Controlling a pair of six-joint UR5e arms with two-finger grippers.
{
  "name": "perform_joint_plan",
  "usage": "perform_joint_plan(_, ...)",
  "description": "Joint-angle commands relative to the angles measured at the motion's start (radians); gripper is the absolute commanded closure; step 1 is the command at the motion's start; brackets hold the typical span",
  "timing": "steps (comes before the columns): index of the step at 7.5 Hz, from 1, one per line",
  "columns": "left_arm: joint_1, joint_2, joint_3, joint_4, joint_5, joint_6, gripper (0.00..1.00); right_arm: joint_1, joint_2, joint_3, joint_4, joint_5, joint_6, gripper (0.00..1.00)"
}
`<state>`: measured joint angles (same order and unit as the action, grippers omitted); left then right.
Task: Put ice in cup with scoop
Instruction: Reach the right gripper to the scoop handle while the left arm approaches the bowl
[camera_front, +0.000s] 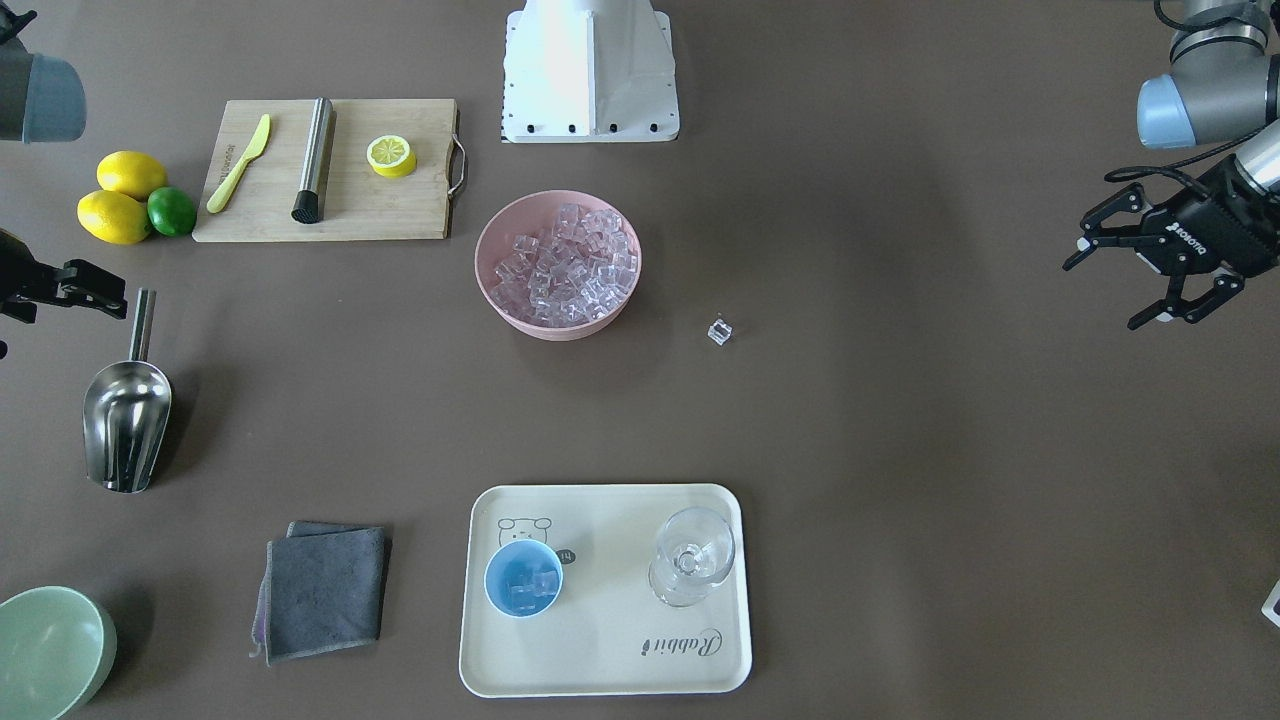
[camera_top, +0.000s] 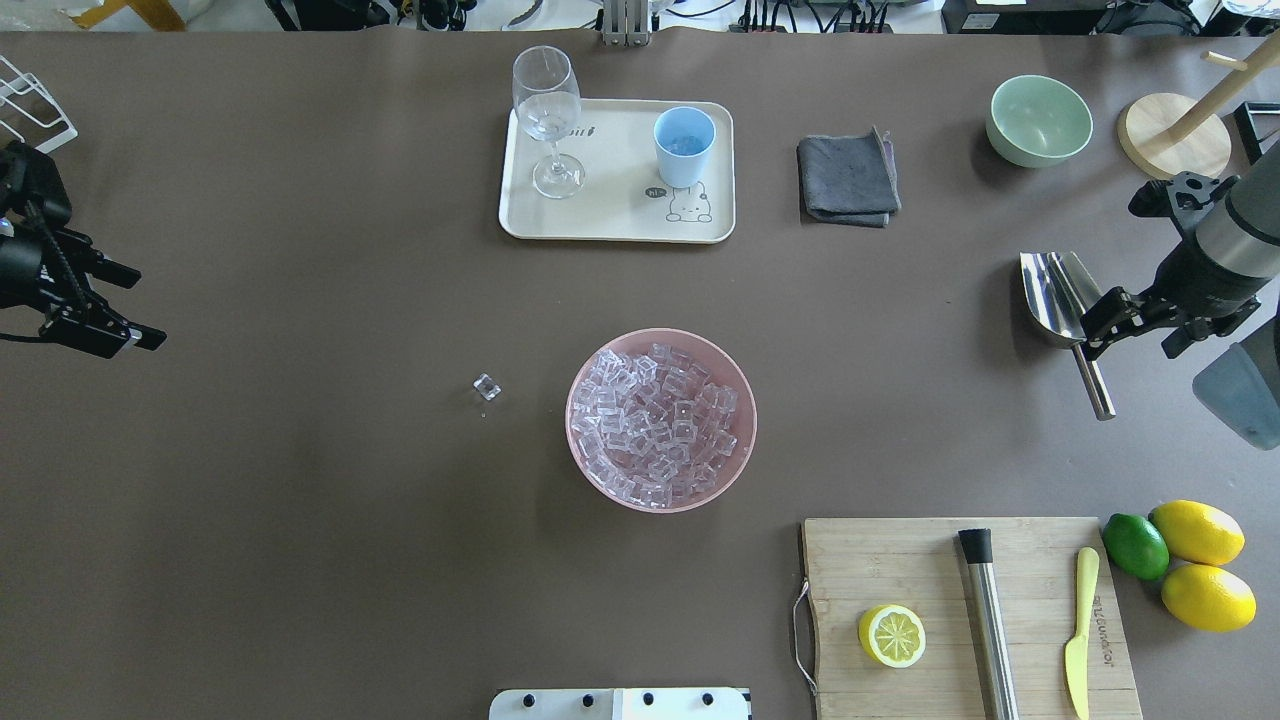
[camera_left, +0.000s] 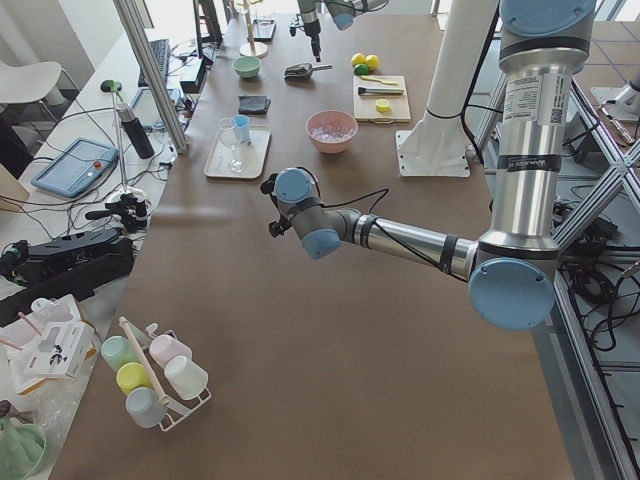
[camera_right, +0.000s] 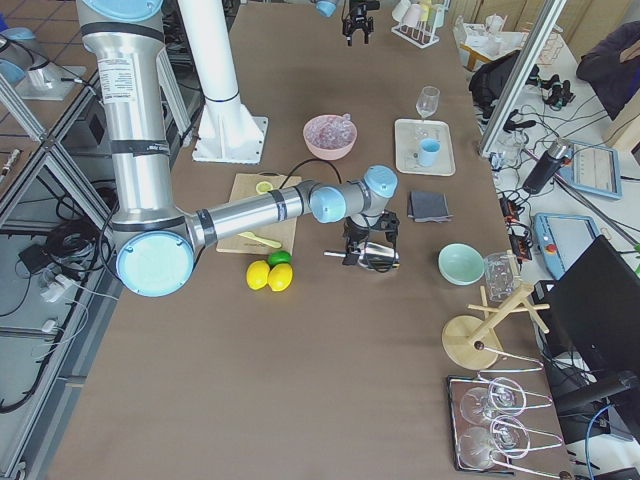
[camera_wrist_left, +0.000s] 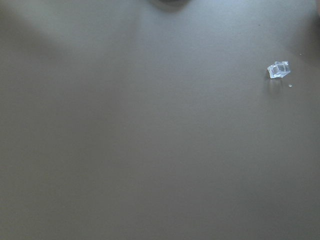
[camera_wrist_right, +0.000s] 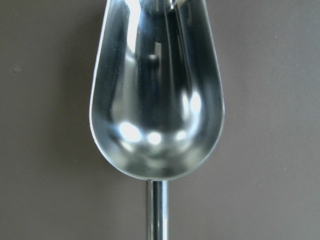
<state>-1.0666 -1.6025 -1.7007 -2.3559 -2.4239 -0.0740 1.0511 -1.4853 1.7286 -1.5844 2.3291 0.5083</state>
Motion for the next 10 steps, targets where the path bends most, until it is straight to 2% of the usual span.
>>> perform_joint_plan(1,0.121,-0.008,-0.071,0.000,0.133,0.000,0.02,-0.042,-0.007,-0.012,0.008,0.015,0.033,0.01)
perform_joint_plan(3,0.235,-0.017,-0.068,-0.054,0.236,0.077,0.02,-0.062,-0.012,-0.018,0.009,0.016,0.038,0.06)
perform_joint_plan(4,0.272,-0.020,-0.057,-0.074,0.249,0.112,0.02,-0.066,-0.013,-0.023,0.014,0.016,0.038,0.10)
perform_joint_plan(6,0.298,-0.054,-0.031,-0.099,0.259,0.115,0.02,-0.074,-0.016,-0.084,0.137,0.021,0.094,0.19)
perform_joint_plan(7,0.331,-0.085,-0.024,-0.092,0.296,0.185,0.02,-0.077,-0.024,-0.086,0.176,0.024,0.119,0.22)
perform_joint_plan(8,0.399,-0.109,-0.045,-0.044,0.416,0.320,0.02,-0.078,-0.024,-0.084,0.178,0.026,0.125,0.23)
perform_joint_plan(9,0.434,-0.149,-0.060,0.005,0.506,0.356,0.02,-0.080,-0.024,-0.080,0.178,0.029,0.139,0.25)
perform_joint_plan(10,0.439,-0.180,-0.060,0.048,0.512,0.352,0.02,-0.083,-0.024,-0.078,0.178,0.029,0.142,0.31)
